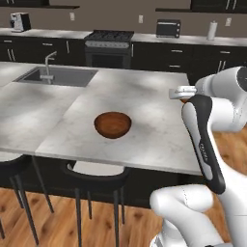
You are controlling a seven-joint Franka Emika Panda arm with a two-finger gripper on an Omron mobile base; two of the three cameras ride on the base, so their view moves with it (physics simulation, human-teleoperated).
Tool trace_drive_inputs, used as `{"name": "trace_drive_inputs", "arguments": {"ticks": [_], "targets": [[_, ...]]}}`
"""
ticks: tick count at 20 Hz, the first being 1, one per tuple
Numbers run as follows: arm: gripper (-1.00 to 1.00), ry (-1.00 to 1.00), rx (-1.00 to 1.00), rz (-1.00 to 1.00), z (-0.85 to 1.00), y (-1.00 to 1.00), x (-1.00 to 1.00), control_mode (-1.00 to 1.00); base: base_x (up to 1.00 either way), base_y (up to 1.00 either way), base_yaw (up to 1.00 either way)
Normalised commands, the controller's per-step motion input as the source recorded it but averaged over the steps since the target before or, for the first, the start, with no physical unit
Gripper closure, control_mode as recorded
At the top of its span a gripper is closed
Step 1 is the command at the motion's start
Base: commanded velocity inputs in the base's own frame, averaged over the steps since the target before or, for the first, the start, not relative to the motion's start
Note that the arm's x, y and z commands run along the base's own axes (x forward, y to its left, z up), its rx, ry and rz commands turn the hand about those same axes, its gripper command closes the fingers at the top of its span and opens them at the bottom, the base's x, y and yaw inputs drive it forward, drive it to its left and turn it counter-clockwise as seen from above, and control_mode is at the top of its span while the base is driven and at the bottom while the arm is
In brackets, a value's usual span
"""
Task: Retrieve the tangerine and peach from the fridge and place them into the bowl on the dining table.
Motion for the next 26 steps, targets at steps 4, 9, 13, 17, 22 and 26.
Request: {"name": "trace_drive_inputs", "arguments": {"ticks": [4,9,13,17,22,26], "targets": [[1.0,0.0,0.0,0.0,0.0,0.0,0.0,1.0,0.39,0.38,0.12],[1.0,0.0,0.0,0.0,0.0,0.0,0.0,1.0,0.51,0.2,0.07],[1.0,0.0,0.0,0.0,0.0,0.0,0.0,1.0,0.62,-0.03,0.01],[1.0,0.0,0.0,0.0,0.0,0.0,0.0,1.0,0.72,-0.12,0.0],[1.0,0.0,0.0,0.0,0.0,0.0,0.0,1.0,0.66,0.0,0.0],[1.0,0.0,0.0,0.0,0.0,0.0,0.0,1.0,0.55,0.0,0.0]]}}
